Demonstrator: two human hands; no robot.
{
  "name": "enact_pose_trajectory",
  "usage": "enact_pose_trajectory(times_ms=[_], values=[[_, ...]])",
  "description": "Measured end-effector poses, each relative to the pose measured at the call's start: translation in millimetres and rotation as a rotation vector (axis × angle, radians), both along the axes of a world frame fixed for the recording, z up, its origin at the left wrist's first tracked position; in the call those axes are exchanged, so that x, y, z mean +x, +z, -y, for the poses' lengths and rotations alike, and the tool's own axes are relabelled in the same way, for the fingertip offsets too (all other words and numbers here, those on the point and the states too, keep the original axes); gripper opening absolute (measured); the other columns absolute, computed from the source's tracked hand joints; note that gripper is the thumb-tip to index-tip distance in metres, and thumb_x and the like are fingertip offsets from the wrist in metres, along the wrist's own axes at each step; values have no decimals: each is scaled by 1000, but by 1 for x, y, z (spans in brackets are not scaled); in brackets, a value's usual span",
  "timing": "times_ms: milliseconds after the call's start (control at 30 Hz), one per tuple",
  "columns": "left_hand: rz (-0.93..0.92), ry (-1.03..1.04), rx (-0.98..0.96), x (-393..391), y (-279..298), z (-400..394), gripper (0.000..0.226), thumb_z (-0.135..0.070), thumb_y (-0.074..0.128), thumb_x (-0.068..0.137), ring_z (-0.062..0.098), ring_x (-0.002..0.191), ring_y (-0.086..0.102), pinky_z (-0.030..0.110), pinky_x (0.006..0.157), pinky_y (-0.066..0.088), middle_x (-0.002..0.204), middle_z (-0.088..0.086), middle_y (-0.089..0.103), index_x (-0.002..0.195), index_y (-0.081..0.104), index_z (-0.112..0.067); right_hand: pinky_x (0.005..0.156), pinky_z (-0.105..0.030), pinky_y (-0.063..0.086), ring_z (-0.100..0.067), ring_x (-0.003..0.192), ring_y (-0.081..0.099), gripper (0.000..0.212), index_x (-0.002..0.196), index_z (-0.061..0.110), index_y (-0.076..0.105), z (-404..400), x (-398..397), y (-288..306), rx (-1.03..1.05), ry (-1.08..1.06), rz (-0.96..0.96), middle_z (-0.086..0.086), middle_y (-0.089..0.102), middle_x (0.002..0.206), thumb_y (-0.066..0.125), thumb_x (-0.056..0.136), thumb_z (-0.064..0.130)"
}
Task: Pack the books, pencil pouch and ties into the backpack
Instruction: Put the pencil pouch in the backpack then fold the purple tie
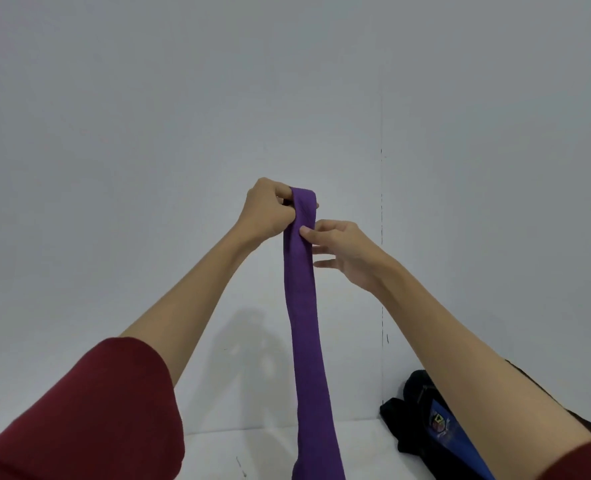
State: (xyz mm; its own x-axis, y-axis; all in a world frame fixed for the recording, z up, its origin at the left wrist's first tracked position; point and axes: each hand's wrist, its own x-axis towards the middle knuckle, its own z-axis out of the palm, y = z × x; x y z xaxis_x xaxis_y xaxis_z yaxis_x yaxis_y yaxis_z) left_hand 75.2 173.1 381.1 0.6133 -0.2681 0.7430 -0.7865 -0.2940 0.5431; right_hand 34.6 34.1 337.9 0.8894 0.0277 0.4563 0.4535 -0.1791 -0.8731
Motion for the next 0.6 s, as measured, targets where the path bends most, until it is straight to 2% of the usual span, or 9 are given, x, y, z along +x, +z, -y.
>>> enact_pose_trajectory(times_ms=[67,133,200,267,333,400,500,600], values=[[-45,-115,8,-4,-4,-3,36,14,48,78,8,85,66,19,74,55,94,-1,71,95,72,-7,78,-35,51,-21,76,61,23,69,10,55,-6,-1,0,97,0,23,-5,63,78,61,91,13],[-142,-298,-114,-5,-14,-8,33,11,55,83,12,88,66,23,77,56,103,2,70,106,68,-9,71,-32,53,-26,73,62,26,66,8,55,-10,-2,4,196,-22,79,-10,63,76,59,91,7],[-289,-477,-302,-4,-31,-13,35,0,63,85,16,89,67,29,76,56,109,3,68,115,62,-19,73,-34,54,-28,76,61,27,65,8,54,-12,-4,14,253,-34,121,-13,63,79,58,91,4],[-431,-563,-340,1,-49,-15,43,-8,64,84,18,85,68,33,73,56,105,2,69,122,54,-25,78,-40,54,-30,77,62,28,65,7,53,-14,-7,25,285,-52,137,-15,64,78,56,92,3],[-514,-501,-184,0,-63,-13,40,-11,62,87,18,81,69,32,71,57,99,5,70,125,53,-18,79,-42,54,-30,77,65,27,67,7,51,-14,-7,35,304,-62,146,-15,66,75,53,94,3],[-495,-358,-62,1,-68,-7,28,-13,58,91,16,75,69,27,67,57,92,7,71,117,62,-4,73,-35,54,-24,73,64,27,68,8,50,-12,-6,46,295,-104,147,-11,64,73,53,94,3],[-430,-233,-275,7,-50,-2,24,-11,58,92,10,63,66,22,61,57,79,3,70,108,66,4,68,-28,51,-17,72,56,23,71,9,52,-8,-4,57,215,-201,129,-4,58,76,54,94,8],[-356,-163,-358,7,-24,1,15,-10,58,92,16,68,65,26,66,58,82,6,69,98,69,-2,81,-35,53,-20,82,59,8,88,7,59,-7,-2,60,139,-244,78,-5,62,91,58,92,13]])
